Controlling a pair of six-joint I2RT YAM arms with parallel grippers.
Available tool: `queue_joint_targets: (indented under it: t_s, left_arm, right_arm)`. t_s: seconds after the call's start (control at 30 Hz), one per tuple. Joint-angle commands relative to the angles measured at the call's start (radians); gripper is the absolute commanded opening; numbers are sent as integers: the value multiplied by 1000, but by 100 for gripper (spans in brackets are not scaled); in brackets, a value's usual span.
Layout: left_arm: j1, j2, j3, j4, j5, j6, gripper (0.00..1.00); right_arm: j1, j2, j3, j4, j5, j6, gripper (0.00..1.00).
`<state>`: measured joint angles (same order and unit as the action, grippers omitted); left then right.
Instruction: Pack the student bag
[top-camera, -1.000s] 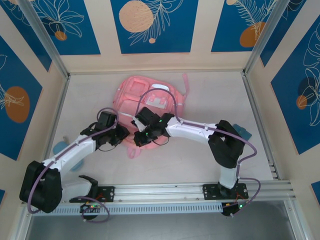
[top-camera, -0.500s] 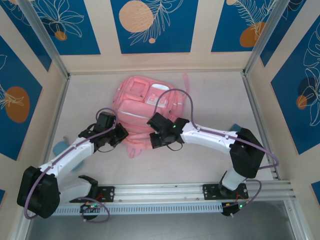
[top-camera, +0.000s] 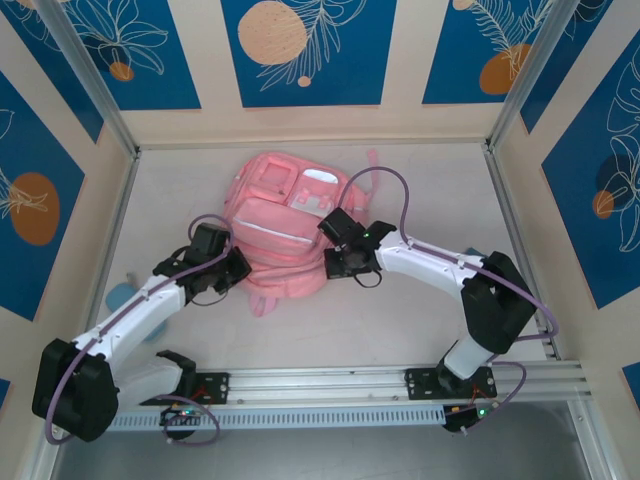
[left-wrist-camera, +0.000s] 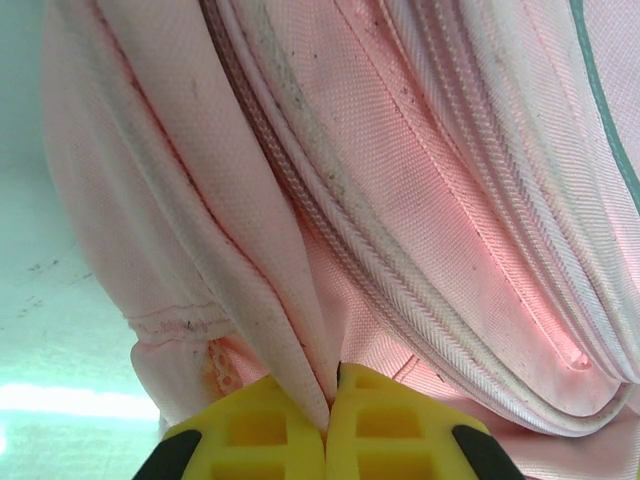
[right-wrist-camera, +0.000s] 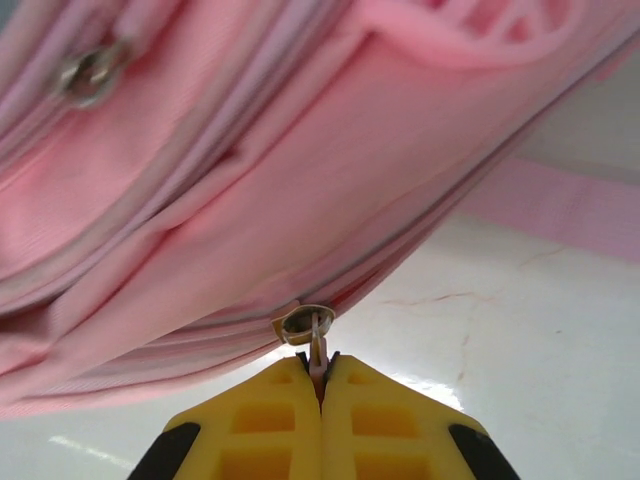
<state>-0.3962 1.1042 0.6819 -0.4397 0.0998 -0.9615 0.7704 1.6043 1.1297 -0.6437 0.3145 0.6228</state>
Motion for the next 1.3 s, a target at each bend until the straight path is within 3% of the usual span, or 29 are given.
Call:
queue_joint_targets:
  t_s: [0.0,0.47,0.73,0.8,0.97,1.07,1.27]
  left_arm:
    - [16,-32,34,-115,-54,57,4]
    - [20,-73,17,-217,21,153,4]
    - [20,-66,21,-213,39,174,6]
    - [21,-67,28,-203,55,189,17]
    - [19,-60,97,-202,130,291,45]
    - [16,-45,169,-246,125,372,52]
    - [-56,37,322,-312,46,501,59]
  right_arm:
    - [-57,21,-9,4,50,-59,0]
    - [-234,135,48,47,38,-125,0]
    - [-278,163,129,-10,54,-122,0]
    - [-274,137,134,-20,16,-134,6]
    - [-267,7,84,-20,-113,-154,49]
    - [-268,-91,28,-16,-130,-128,65]
    - [-292,-283,-102,17,-164,-62,82]
